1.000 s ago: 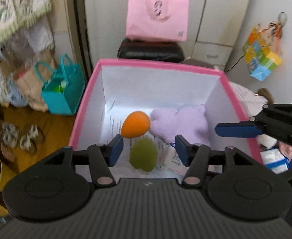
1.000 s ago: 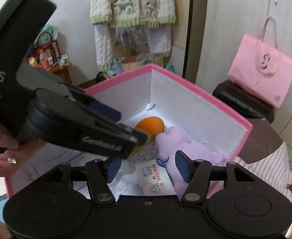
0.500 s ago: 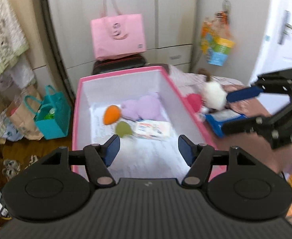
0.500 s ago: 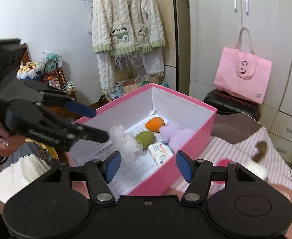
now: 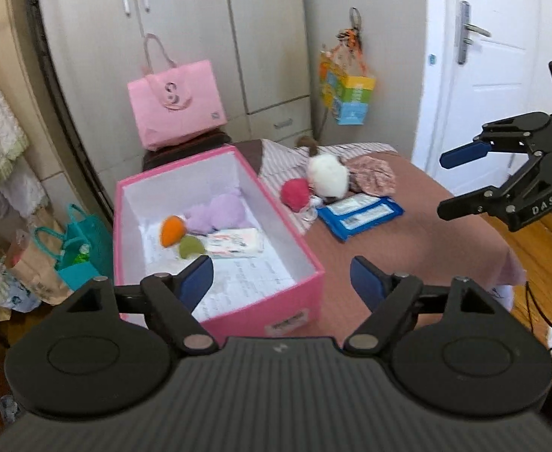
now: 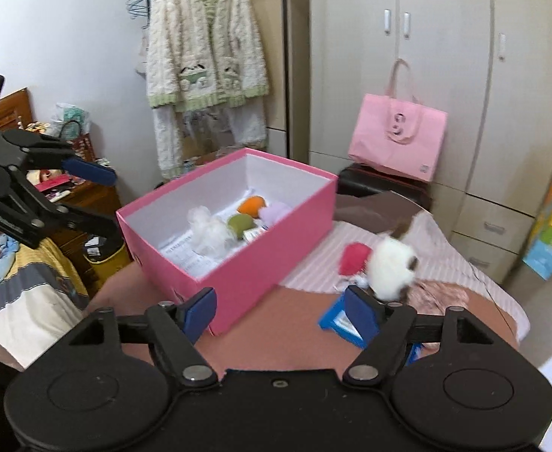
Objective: Organize soft objects
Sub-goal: 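Move both grippers back toward the blue wet-wipe pack on the table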
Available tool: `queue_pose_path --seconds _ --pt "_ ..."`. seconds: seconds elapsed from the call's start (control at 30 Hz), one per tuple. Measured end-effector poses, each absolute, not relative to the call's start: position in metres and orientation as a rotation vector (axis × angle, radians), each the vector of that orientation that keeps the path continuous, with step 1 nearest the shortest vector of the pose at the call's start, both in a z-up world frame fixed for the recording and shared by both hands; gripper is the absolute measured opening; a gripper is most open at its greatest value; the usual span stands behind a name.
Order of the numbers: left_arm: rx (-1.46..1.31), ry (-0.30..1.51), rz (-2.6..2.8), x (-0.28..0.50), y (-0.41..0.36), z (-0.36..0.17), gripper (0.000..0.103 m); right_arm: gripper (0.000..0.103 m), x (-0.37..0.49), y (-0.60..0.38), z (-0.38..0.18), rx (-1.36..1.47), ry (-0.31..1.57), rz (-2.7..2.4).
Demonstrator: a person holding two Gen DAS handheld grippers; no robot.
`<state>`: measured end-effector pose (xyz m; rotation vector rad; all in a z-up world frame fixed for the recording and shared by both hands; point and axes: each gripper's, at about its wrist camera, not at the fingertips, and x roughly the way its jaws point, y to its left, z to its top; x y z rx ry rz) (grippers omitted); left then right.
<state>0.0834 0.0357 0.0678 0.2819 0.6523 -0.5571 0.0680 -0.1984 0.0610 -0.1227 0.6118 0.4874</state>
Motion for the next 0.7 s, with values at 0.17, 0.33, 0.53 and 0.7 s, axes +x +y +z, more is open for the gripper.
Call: queue_pose_path --seconds 0.17,0.33,0.53,0.7 --pt "0.298 0.699 -0.64 0.074 0.016 0.06 0.089 0.086 0.051 -0.216 0.051 -0.115 0.628 0.474" --pt "0.342 0.68 -0.666 0.063 -0.011 0.051 0.094 0.091 0.051 -0.22 0.025 -0.129 0.69 0.441" --pt "0.307 0.736 -0.734 0.065 -0.043 0.035 0.095 0.091 0.041 -0.23 0.003 -0.149 0.673 0.42" --pt "0.223 0.75 -0.777 0.076 -0.062 0.024 0.095 0.091 0.035 -0.236 -0.007 -0.223 0.62 0.394"
